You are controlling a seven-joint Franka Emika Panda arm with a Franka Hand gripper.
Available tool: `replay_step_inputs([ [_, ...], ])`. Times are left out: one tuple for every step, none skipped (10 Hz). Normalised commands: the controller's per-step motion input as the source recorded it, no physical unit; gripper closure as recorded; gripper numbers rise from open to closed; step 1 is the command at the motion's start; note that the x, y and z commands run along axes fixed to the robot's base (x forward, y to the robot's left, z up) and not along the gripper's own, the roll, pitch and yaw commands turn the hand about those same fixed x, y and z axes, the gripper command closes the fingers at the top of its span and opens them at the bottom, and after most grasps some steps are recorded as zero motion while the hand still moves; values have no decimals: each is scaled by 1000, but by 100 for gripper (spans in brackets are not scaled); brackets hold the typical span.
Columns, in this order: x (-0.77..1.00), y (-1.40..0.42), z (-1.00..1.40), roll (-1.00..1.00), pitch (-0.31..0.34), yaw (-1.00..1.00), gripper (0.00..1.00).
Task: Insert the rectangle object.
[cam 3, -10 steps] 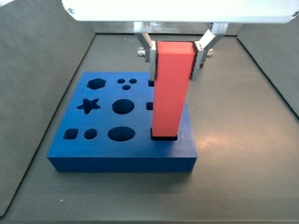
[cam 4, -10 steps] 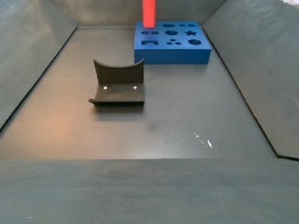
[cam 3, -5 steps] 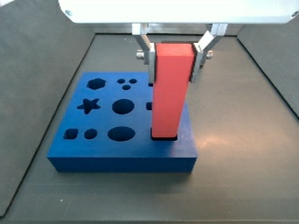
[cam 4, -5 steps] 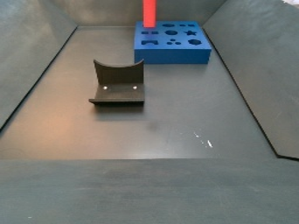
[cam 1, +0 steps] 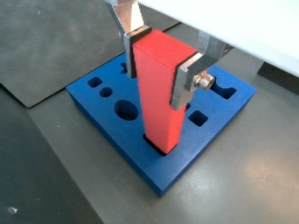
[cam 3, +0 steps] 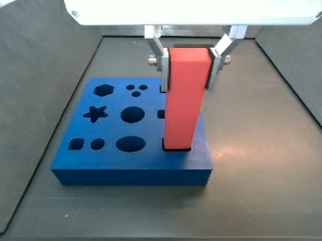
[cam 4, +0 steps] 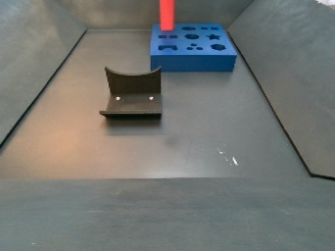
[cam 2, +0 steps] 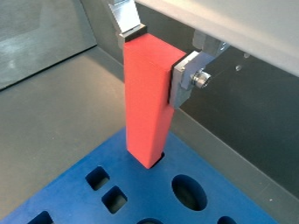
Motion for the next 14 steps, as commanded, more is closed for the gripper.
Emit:
replay_step_inputs([
  [-166, 0, 0, -146, -61, 51, 100],
  [-63, 6, 140, -40, -20, 0, 100],
  [-60, 0, 206, -1, -24, 0, 100],
  [-89, 0, 77, -26, -49, 0, 100],
  [-134, 0, 0, -169, -110, 0, 100],
  [-131, 0, -143, -229, -127, 0, 100],
  [-91, 11, -306, -237, -104, 0, 100],
  [-14, 0, -346, -316, -87, 0, 100],
  [0, 46, -389, -361, -86, -34, 100],
  [283, 91, -446, -279, 0, -149, 100],
  [314, 143, -420, -189, 10, -140, 100],
  [223, 203, -374, -143, 29, -89, 100],
  [71, 229, -417, -143, 0, -23, 100],
  [11, 186, -529, -136, 0, 0, 100],
])
